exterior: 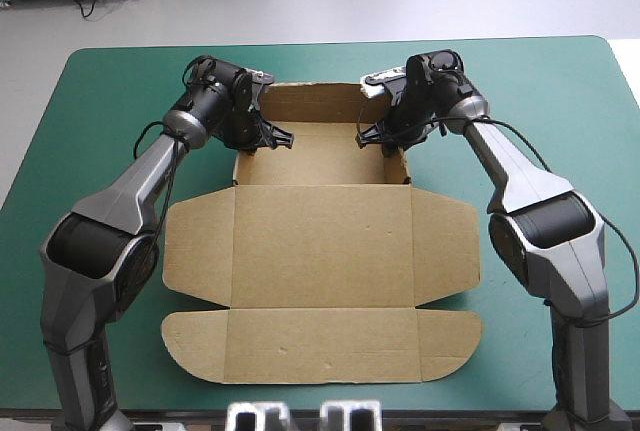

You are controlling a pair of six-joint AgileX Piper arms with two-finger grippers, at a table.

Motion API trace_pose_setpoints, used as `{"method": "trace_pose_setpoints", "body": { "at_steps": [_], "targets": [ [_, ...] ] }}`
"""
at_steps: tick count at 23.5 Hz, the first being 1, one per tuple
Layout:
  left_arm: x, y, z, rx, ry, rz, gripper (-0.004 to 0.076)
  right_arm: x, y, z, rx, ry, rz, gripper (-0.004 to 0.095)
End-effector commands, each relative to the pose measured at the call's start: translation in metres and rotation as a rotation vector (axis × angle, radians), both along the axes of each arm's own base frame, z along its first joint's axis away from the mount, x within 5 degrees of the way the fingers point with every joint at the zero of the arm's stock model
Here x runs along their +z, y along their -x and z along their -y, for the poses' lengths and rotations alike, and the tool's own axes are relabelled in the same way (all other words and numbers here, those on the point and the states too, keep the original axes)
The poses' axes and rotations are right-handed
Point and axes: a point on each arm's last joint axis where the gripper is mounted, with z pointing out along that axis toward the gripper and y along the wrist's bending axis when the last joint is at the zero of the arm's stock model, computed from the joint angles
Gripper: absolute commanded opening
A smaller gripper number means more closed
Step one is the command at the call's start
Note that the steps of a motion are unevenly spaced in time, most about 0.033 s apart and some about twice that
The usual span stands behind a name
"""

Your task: Fold the box

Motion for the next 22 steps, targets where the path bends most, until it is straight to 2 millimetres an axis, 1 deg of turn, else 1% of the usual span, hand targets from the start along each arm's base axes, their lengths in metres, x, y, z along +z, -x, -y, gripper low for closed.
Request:
{"method": "trace_pose_setpoints", "body": {
  "at_steps": [1,5,7,11,13,14,15,16,17,18,19,20,21,22],
  "targets": [
    [0.027,0.009,0.022,-0.045,0.131,0.045,-0.001,0.035,0.014,-0.013,0.032,-0.08,0.058,-0.0023],
    [0.013,0.006,0.026,-0.063,0.131,0.007,-0.001,0.032,0.013,-0.011,0.031,-0.048,0.057,-0.0023],
    [0.01,0.004,0.026,-0.06,0.131,-0.002,-0.001,0.032,0.013,-0.01,0.031,-0.04,0.055,-0.0024],
    [0.009,0.006,0.025,-0.065,0.123,-0.016,-0.001,0.031,0.013,-0.005,0.035,0.027,0.061,-0.0017],
    [0.013,0.01,0.023,-0.121,0.095,-0.037,-0.0004,0.036,0.015,-0.003,0.079,0.039,0.084,0.006],
    [0.017,0.012,0.022,-0.167,0.083,-0.031,0.0029,0.043,0.017,-0.003,0.082,0.034,0.097,0.0173],
    [0.02,0.013,0.022,-0.176,0.082,-0.025,0.0059,0.045,0.017,-0.002,0.082,0.032,0.102,0.0233],
    [0.026,0.016,0.019,-0.187,0.075,-0.027,0.0151,0.049,0.019,-0.002,0.082,0.028,0.112,0.0401],
    [0.027,0.016,0.018,-0.185,0.071,-0.023,0.02,0.052,0.02,-0.001,0.079,0.025,0.116,0.0507],
    [0.032,0.017,0.015,-0.179,0.076,-0.011,0.0338,0.056,0.02,0.002,0.046,0.02,0.123,0.0694],
    [0.035,0.018,0.015,-0.168,0.081,-0.007,0.0395,0.058,0.021,0.003,0.031,0.014,0.124,0.0749],
    [0.039,0.019,0.012,-0.168,0.067,0.008,0.0515,0.063,0.022,0.004,0.018,0.007,0.131,0.0826],
    [0.042,0.02,0.01,-0.149,0.059,0.02,0.0561,0.067,0.024,0.005,0.017,0.003,0.14,0.0835],
    [0.046,0.021,0.009,-0.149,0.052,0.032,0.0575,0.071,0.026,0.006,0.017,0.0,0.148,0.0835]
  ]
}}
